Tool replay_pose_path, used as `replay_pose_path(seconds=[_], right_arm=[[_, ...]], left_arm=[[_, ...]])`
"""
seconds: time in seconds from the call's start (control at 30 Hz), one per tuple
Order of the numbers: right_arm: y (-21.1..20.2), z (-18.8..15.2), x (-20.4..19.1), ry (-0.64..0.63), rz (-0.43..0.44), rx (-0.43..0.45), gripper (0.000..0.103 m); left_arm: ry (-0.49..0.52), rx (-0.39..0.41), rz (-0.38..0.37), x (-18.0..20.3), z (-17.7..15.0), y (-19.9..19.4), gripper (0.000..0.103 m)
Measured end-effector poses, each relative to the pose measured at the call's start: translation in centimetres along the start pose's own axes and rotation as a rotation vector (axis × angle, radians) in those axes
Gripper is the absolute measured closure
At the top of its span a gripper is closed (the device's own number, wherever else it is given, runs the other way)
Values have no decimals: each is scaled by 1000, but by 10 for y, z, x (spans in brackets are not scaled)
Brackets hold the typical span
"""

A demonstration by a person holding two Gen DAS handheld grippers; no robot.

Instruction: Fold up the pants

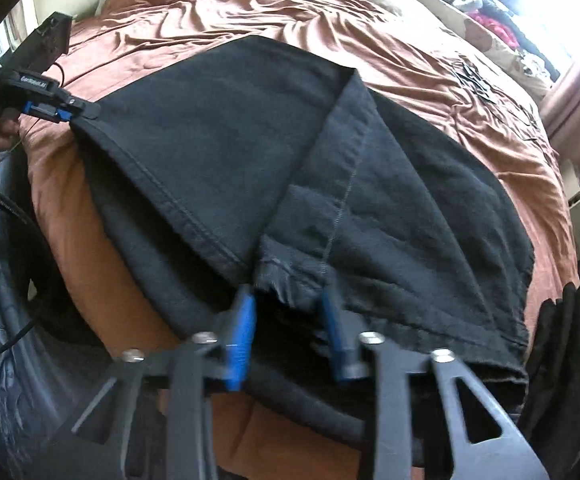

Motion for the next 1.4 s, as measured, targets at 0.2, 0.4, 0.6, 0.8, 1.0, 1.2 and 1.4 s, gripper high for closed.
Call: replay_pose_path(seconds=[0.2,0.4,0.6,0.8,1.0,1.2,1.4], right_arm=[[-30,11,33,43,-13,86,99],[-47,16,49,83,-34,141,99],[-61,18,73,163,-105,190,99],[-73,27,108,250,-190,215,99],[-82,39,140,337,-490,194,98],[-76,16,131,419,-353,174,84],[-65,-28,128,526,-211,151,60]], left_arm=[[9,19,16,2,4,-4,60],[21,41,38,7,9,-8,57],[32,57,60,10,15,-8,57],[40,61,73,12,20,-5,56],[31,57,70,11,23,-2,56],[34,52,65,10,22,-1,56],[43,38,67,10,21,3,56]])
Point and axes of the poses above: each gripper's, at about its wrist camera, not at the fingertips, and y roughly the way its jaws point, x to its right, z to its top, the point moved 6 cm from there along y, roughly the way its jaws point, and after that the axes turned 9 degrees about -x, right-handed, at the moved point
